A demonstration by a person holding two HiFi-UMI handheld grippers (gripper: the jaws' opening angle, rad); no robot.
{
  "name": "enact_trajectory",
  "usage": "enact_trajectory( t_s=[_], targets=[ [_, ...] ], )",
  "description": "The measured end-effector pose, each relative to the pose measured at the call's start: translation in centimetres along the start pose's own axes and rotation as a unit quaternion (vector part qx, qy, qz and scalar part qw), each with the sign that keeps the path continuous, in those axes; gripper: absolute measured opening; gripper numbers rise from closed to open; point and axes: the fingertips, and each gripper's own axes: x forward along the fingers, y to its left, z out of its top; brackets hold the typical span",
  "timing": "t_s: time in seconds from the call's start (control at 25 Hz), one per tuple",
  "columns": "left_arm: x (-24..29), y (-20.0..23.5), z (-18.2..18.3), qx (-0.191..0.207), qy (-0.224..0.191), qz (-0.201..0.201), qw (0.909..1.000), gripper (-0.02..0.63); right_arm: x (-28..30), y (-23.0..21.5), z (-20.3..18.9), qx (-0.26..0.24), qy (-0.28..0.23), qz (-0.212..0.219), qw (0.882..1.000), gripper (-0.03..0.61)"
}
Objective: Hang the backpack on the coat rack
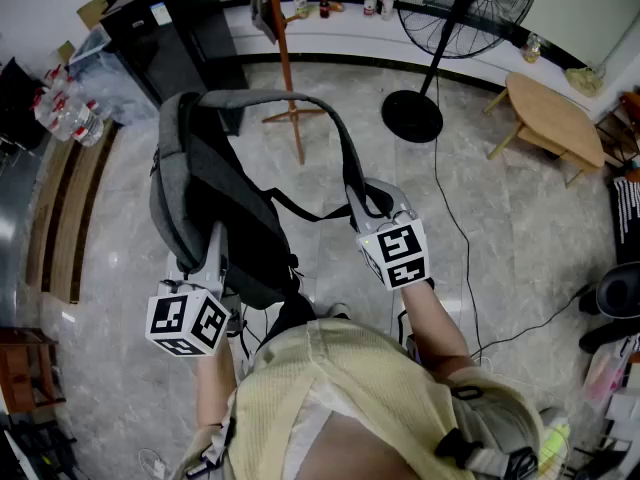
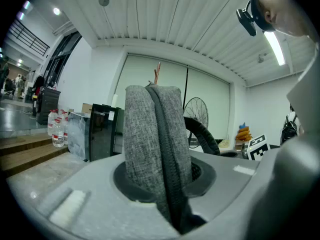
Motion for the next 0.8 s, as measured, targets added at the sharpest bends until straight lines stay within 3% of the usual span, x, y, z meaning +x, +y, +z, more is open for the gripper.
enact_trajectory(
  t_s=[0.36,0.8],
  targets=[
    [0.3,-1.1,0.0,-0.006,-0.003,0.002,1.0000,0.080,-0.2,0.6,-3.8,-0.001,0.036,0.010,0.999,0.037],
    [1.0,-1.8,-1.6,-0.008,0.022,-0.001,0.9997,0.081,-0.9,0.1,-3.7,0.033,0.013,0.010,0.999,0.037]
  ],
)
